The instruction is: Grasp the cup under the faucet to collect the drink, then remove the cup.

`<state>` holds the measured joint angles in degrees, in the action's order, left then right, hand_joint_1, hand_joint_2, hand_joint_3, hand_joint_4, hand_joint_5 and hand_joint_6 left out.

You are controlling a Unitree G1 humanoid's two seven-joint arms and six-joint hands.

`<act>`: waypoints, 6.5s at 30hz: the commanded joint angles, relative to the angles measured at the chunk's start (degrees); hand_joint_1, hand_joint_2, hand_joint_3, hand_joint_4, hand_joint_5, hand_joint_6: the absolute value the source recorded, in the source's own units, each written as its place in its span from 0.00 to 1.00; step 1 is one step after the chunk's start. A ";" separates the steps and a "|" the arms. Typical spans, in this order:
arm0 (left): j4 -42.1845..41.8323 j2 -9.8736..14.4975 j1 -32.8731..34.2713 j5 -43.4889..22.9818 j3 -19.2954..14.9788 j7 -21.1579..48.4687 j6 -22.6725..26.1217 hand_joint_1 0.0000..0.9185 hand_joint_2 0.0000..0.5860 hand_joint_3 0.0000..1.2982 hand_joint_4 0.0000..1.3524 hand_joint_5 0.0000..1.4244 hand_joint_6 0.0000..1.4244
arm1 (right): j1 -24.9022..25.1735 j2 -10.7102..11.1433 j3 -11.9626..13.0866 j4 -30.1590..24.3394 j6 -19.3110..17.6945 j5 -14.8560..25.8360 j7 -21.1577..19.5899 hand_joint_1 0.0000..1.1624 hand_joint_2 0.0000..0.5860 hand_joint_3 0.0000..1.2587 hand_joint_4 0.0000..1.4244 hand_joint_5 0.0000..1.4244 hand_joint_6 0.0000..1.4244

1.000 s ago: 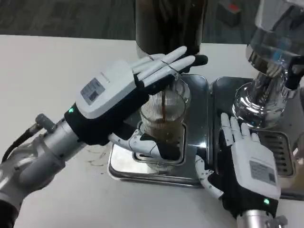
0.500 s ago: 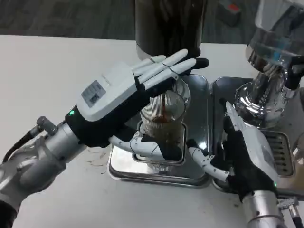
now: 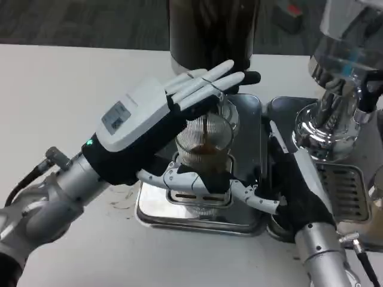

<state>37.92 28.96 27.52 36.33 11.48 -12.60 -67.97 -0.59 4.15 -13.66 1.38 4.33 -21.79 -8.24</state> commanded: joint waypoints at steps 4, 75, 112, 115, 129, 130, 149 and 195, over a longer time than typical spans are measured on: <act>1.28 0.63 -0.02 0.69 0.95 0.39 0.16 0.00 0.24 0.11 0.03 0.19 0.14 | 2.93 -1.68 1.34 2.86 -1.87 4.00 0.97 0.73 0.38 0.00 0.00 0.00 0.01; -1.59 4.47 -17.04 -17.13 -18.14 -1.69 8.39 0.00 0.24 0.12 0.02 0.16 0.09 | 5.24 -0.97 0.11 8.65 -8.69 6.15 6.89 0.66 0.39 0.00 0.00 0.00 0.06; 12.82 5.63 -23.35 -10.85 -8.51 -2.68 13.71 0.00 0.27 0.10 0.01 0.14 0.06 | 12.41 -7.77 -0.06 24.34 -16.05 6.66 1.35 0.75 0.37 0.00 0.00 0.00 0.07; 12.67 5.71 -23.45 -10.77 -8.38 -2.56 13.59 0.00 0.28 0.10 0.02 0.14 0.06 | 12.17 -8.40 0.19 24.62 -15.84 6.76 0.11 0.79 0.38 0.00 0.00 0.02 0.10; 11.59 6.02 -24.45 -11.61 -8.86 -2.35 13.31 0.00 0.28 0.12 0.02 0.14 0.05 | 11.31 -10.13 0.66 26.20 -16.40 8.99 -1.72 0.83 0.42 0.11 0.19 0.21 0.25; 11.54 6.00 -24.51 -11.66 -8.89 -2.41 13.31 0.00 0.28 0.12 0.02 0.14 0.05 | 11.27 -10.18 0.70 26.29 -16.40 9.14 -1.95 0.84 0.43 0.12 0.21 0.22 0.26; 10.55 6.10 -25.23 -12.26 -9.13 -1.88 13.65 0.00 0.28 0.12 0.02 0.14 0.05 | 12.44 -11.11 0.60 26.85 -18.83 9.70 -6.98 0.93 0.42 0.26 0.36 0.40 0.51; 13.40 4.92 -20.88 -12.56 -6.63 -0.39 12.91 0.00 0.29 0.12 0.02 0.14 0.04 | 7.02 -7.99 -1.94 10.43 -12.56 -0.86 -9.85 0.96 0.40 0.32 0.39 0.52 0.69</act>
<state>50.84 33.88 5.62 23.07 4.18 -13.56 -54.38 6.97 -3.20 -15.08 15.04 -9.59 -21.78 -18.43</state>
